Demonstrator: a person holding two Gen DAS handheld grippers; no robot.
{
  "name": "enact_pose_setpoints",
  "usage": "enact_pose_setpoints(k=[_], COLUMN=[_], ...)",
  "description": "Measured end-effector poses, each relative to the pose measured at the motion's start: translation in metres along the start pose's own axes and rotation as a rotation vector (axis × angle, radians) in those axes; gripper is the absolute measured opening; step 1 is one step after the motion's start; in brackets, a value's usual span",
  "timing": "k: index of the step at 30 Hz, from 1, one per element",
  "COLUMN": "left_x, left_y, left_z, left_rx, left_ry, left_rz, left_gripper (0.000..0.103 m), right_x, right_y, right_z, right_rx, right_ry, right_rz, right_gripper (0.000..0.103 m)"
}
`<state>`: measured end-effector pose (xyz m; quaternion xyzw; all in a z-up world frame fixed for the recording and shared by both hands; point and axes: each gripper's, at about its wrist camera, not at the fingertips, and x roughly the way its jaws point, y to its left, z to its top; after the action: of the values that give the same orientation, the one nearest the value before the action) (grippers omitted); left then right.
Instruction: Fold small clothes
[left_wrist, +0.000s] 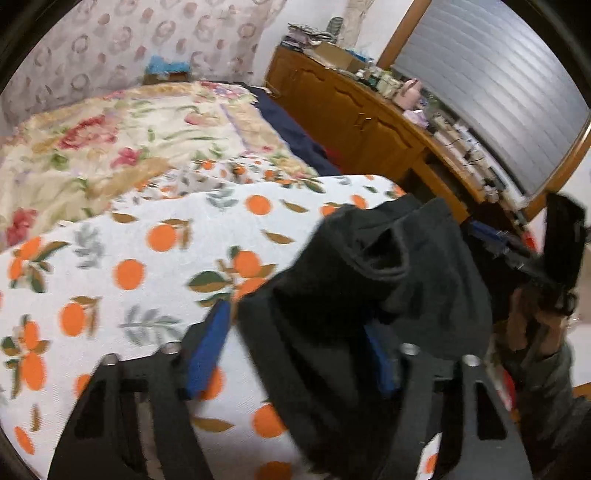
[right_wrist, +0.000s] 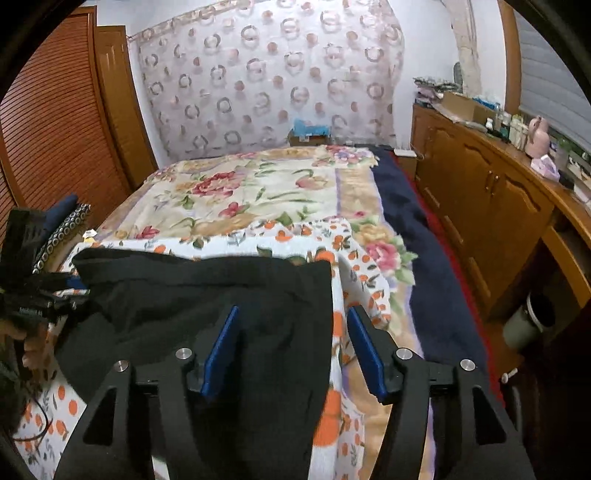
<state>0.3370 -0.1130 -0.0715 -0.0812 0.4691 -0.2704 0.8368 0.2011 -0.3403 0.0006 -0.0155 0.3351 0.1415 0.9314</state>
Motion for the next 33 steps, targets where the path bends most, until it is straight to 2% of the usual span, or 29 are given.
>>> enact_pose_setpoints(k=[1, 2, 3, 5, 9, 14, 21, 24, 27, 29, 31, 33], left_x=[0.001, 0.002, 0.002, -0.006, -0.036, -0.035, -0.02, -0.015, -0.007, -0.005, -0.004, -0.007], left_y=[-0.002, -0.003, -0.004, -0.008, -0.02, -0.024, -0.015, -0.016, -0.016, -0.016, -0.017, -0.019], left_z=[0.001, 0.003, 0.003, 0.002, -0.001, -0.006, -0.007, -0.008, -0.008, -0.009, -0.009, -0.009], left_rx=[-0.004, 0.001, 0.004, 0.014, 0.049, 0.075, 0.054, 0.059, 0.057, 0.067, 0.076, 0.09], left_ry=[0.004, 0.001, 0.005, -0.013, -0.096, -0.082, -0.045, -0.03, -0.003, -0.003, -0.008, -0.019], left_rz=[-0.015, -0.023, -0.035, -0.054, -0.062, -0.014, 0.008, 0.029, 0.058, 0.058, 0.053, 0.013], left_gripper=[0.056, 0.044, 0.026, 0.017, 0.016, 0.016, 0.017, 0.023, 0.031, 0.032, 0.032, 0.018], right_x=[0.001, 0.002, 0.002, 0.003, 0.004, 0.019, 0.026, 0.028, 0.028, 0.028, 0.029, 0.03], right_y=[-0.001, -0.001, -0.001, -0.001, -0.005, -0.009, -0.01, -0.006, 0.003, 0.005, 0.005, 0.003], right_z=[-0.003, -0.004, -0.004, -0.006, 0.003, 0.008, 0.008, 0.006, 0.002, 0.002, 0.0, 0.0], right_rx=[0.003, 0.006, 0.011, 0.021, 0.032, 0.052, 0.068, 0.061, 0.046, 0.033, 0.037, 0.044], right_ry=[0.008, 0.016, 0.024, 0.036, 0.044, 0.088, 0.102, 0.099, 0.103, 0.099, 0.102, 0.103], right_rz=[0.001, 0.005, 0.011, 0.029, 0.052, 0.097, 0.132, 0.137, 0.181, 0.171, 0.197, 0.229], right_gripper=[0.064, 0.064, 0.064, 0.065, 0.068, 0.071, 0.071, 0.069, 0.047, 0.045, 0.033, 0.026])
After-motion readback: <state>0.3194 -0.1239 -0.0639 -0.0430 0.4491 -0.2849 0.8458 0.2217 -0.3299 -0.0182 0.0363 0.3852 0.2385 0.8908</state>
